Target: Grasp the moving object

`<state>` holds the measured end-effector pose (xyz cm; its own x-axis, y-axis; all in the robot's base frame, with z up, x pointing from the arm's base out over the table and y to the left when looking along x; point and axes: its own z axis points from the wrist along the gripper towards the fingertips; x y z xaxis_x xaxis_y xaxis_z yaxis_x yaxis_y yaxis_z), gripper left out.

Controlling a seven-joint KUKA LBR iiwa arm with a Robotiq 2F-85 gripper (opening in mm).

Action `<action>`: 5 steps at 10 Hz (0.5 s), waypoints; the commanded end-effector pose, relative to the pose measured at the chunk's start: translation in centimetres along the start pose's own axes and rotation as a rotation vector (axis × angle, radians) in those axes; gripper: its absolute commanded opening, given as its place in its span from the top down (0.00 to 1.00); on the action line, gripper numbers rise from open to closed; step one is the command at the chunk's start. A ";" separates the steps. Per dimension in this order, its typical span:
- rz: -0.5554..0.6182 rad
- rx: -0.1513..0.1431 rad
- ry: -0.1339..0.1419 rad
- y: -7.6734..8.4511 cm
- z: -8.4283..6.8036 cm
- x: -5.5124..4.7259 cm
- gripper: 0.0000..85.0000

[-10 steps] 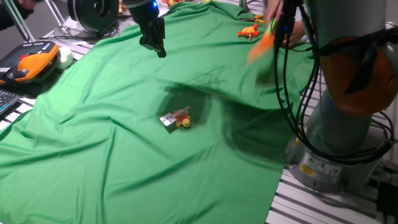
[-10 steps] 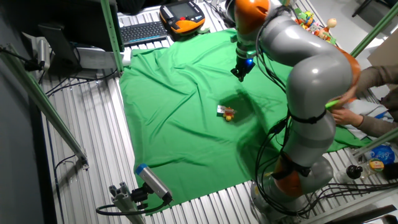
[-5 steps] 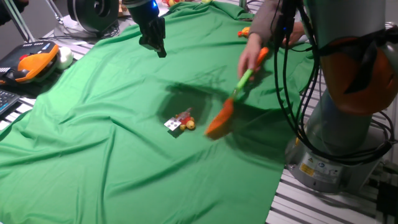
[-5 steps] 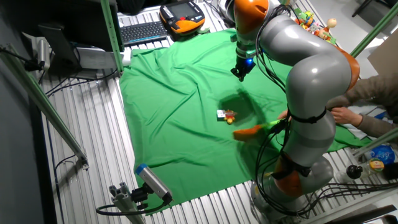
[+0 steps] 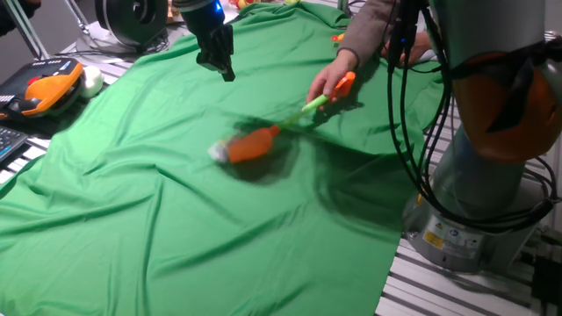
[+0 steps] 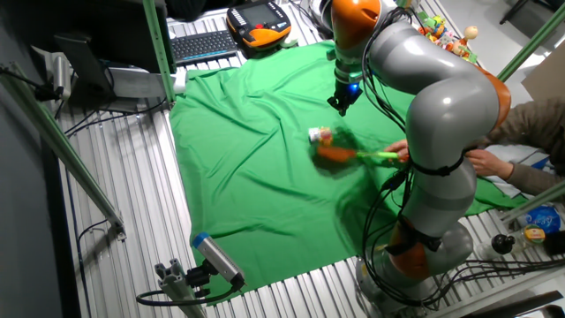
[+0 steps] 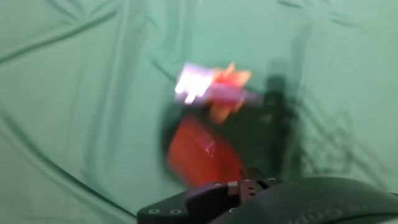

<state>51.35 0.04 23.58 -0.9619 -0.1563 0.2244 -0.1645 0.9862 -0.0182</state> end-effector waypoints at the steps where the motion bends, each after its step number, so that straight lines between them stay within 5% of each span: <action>1: 0.003 0.001 -0.004 0.0 0.0 0.0 1.00; 5: 0.014 0.021 0.002 0.2 0.8 0.0 1.00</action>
<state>51.06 0.32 22.59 -0.9643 -0.1378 0.2263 -0.1528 0.9870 -0.0502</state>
